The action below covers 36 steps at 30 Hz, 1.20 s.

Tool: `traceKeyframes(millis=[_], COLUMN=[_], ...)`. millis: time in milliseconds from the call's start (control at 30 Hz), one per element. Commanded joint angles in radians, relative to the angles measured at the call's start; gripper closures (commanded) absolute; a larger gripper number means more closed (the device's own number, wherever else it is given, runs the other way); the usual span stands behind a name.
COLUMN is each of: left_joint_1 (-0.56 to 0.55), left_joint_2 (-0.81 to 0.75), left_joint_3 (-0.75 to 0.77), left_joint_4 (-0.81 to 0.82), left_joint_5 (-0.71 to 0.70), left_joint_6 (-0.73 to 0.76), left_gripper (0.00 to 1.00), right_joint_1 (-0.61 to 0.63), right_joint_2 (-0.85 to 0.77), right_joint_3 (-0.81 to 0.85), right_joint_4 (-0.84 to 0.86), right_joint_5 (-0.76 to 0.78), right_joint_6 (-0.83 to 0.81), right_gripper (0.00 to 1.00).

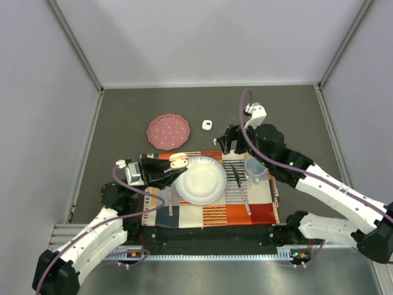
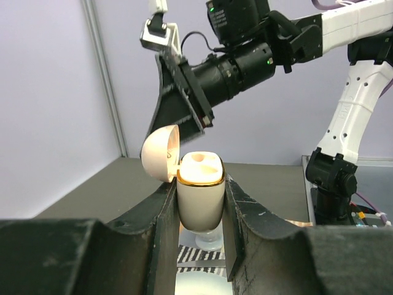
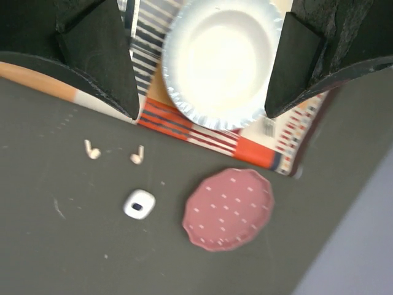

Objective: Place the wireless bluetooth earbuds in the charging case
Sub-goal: Pick up the right earbud from the center of the board.

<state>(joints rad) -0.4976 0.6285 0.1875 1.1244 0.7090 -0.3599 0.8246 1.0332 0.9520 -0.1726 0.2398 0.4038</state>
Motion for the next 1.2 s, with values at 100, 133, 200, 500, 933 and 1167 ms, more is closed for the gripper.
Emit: traceKeyframes(millis=[100,133,200,500,933,1167], left_joint_1=[-0.001,-0.001,-0.001,-0.001,-0.001,-0.001], left_joint_2=[-0.058,-0.059,-0.067,-0.131,-0.223,-0.214], left_joint_3=[0.07,0.069,0.067,0.082,0.075,0.073], left_joint_4=[-0.075,-0.08,-0.09,-0.169,-0.268,-0.27], left_joint_5=[-0.025,-0.029,-0.036,-0.048,-0.069,-0.077], left_joint_6=[0.05,0.05,0.055,0.093,0.136,0.138], left_gripper=[1.0,1.0,1.0,1.0,1.0,1.0], right_joint_1=[-0.074,-0.115,-0.145,-0.228,-0.315,-0.315], right_joint_2=[0.089,0.103,0.158,0.471,0.804,0.916], right_joint_3=[0.063,0.07,0.091,0.284,0.498,0.551], right_joint_4=[-0.105,-0.113,-0.122,-0.229,-0.295,-0.303], right_joint_5=[-0.011,-0.07,-0.083,-0.125,-0.188,-0.191], right_joint_6=[-0.325,-0.333,-0.352,-0.396,-0.591,-0.655], right_gripper=[0.22,0.22,0.25,0.37,0.5,0.51])
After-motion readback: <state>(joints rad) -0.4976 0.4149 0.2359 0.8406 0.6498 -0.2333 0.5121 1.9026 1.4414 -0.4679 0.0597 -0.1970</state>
